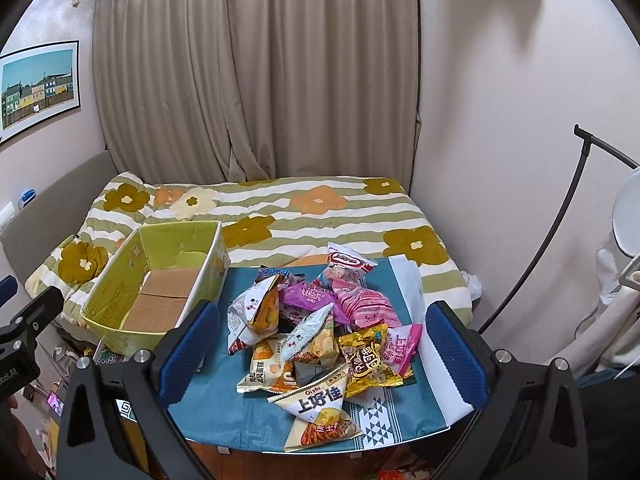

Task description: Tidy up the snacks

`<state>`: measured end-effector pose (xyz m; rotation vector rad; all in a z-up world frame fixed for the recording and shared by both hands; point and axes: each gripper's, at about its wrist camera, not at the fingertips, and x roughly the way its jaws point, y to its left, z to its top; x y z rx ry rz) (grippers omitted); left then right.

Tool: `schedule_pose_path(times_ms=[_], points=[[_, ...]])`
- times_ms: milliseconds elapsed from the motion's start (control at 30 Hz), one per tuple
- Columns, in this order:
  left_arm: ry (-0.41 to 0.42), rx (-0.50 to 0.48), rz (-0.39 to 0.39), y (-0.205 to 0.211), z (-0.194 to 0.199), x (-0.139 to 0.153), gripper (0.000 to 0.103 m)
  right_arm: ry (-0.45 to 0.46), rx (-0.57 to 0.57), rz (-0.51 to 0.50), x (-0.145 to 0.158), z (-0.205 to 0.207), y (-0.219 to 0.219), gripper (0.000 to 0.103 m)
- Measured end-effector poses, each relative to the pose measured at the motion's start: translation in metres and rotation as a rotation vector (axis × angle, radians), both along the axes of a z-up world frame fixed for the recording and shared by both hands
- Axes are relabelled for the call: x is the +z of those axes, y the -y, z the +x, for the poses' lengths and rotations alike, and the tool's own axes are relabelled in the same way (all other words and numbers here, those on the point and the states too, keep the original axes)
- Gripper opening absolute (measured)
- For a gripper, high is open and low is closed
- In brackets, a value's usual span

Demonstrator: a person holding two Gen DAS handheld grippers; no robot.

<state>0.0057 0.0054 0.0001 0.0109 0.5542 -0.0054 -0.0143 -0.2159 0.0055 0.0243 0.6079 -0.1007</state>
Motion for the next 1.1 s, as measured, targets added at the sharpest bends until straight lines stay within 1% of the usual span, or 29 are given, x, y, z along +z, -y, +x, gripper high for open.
schedule_pose_path(times_ms=[467, 733, 1100], points=[[-0.008, -0.001, -0.003, 0.0062, 0.0034, 0.0014, 0.103, -0.003, 0.003, 0.002, -0.0010, 0.0000, 0.0006, 0.103], [-0.016, 0.004, -0.013, 0.0019, 0.0050, -0.0002, 0.103, -0.011, 0.008, 0.000, -0.0058, -0.0049, -0.0027, 0.103], [-0.026, 0.001, -0.026, -0.0004, 0.0080, -0.0048, 0.103, -0.013, 0.007, 0.002, -0.0048, -0.0011, -0.0001, 0.103]])
